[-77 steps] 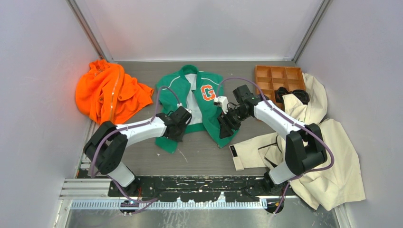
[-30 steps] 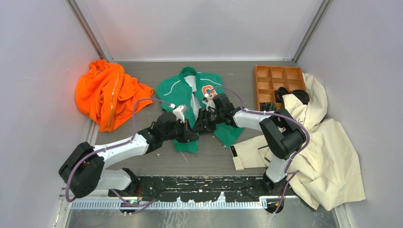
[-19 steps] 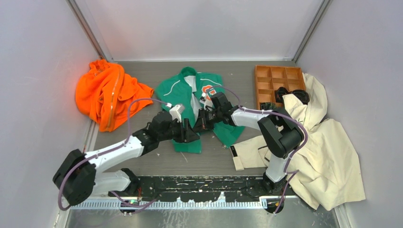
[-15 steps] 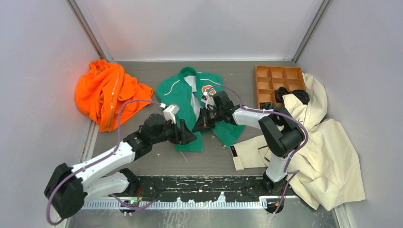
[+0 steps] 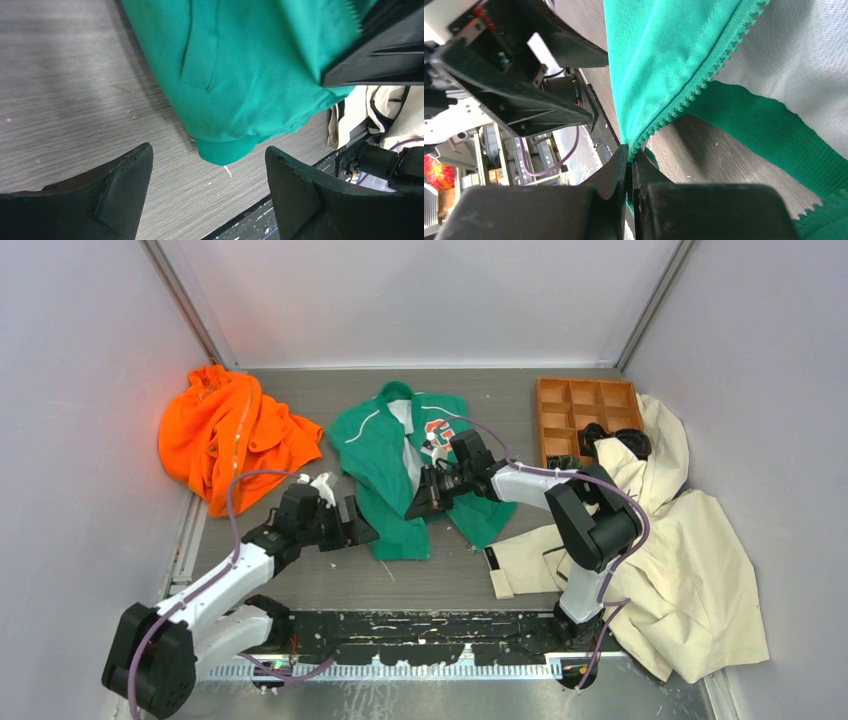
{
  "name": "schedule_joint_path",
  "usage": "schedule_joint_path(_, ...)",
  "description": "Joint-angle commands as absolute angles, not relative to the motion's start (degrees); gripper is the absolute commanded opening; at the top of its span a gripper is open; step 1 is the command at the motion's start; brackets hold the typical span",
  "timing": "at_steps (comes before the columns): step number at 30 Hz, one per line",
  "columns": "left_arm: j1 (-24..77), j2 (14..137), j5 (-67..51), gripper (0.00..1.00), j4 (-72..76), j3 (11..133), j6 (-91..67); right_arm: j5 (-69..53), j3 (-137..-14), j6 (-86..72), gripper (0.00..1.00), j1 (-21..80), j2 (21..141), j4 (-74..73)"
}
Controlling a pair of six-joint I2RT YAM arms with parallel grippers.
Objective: Zip up the jacket
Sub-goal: Pick up the jacket from the center of the board.
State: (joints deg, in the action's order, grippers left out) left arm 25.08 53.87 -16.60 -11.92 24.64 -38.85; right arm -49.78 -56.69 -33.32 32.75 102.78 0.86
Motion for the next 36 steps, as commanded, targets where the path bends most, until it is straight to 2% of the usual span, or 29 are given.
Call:
schedule_joint_path(1,23.36,59.23,-23.40,0.84,-5.62,24.40,-41.47,-53.38,-58.78,-31.78,0.10,32.51,101.34,2.57)
schedule_joint_path(5,23.06,64.57,-26.66,0.82,0.40,24.78,-43.04,-53.94,-58.86,-31.89,0.11,32.46,101.72,2.64)
schedule_joint_path(8,23.03,68.72,-28.17,0.70,4.70,24.98,-44.46,-54.35,-59.05,-31.98,0.11,32.51,101.91,2.59)
schedule_joint_path(14,23.04,75.23,-31.02,0.52,11.70,24.76,-47.30,-54.69,-59.36,-31.89,0.11,32.31,101.78,2.36)
schedule_joint_path(16,23.03,76.42,-32.08,0.38,14.95,24.69,-48.68,-54.31,-59.69,-31.12,0.11,32.24,101.81,1.26)
schedule_joint_path(19,23.04,76.66,-33.63,0.07,17.84,25.37,-50.01,-53.03,-60.65,-28.85,0.12,31.92,101.62,-2.35)
schedule_joint_path(20,23.03,76.34,-34.38,0.02,18.21,25.66,-50.27,-52.60,-60.87,-28.30,0.12,31.79,101.39,-3.07)
schedule_joint_path(23,23.05,73.64,-35.51,0.00,18.45,25.85,-51.39,-51.18,-61.08,-26.88,0.14,30.85,100.79,-4.60)
schedule_joint_path(26,23.03,69.94,-35.29,0.00,17.91,25.46,-52.16,-50.92,-60.84,-26.88,0.21,30.05,100.42,-4.91)
schedule_joint_path(36,23.11,69.08,-36.17,0.00,26.34,21.30,-58.30,-52.93,-58.08,-27.18,0.56,30.46,100.27,-1.39)
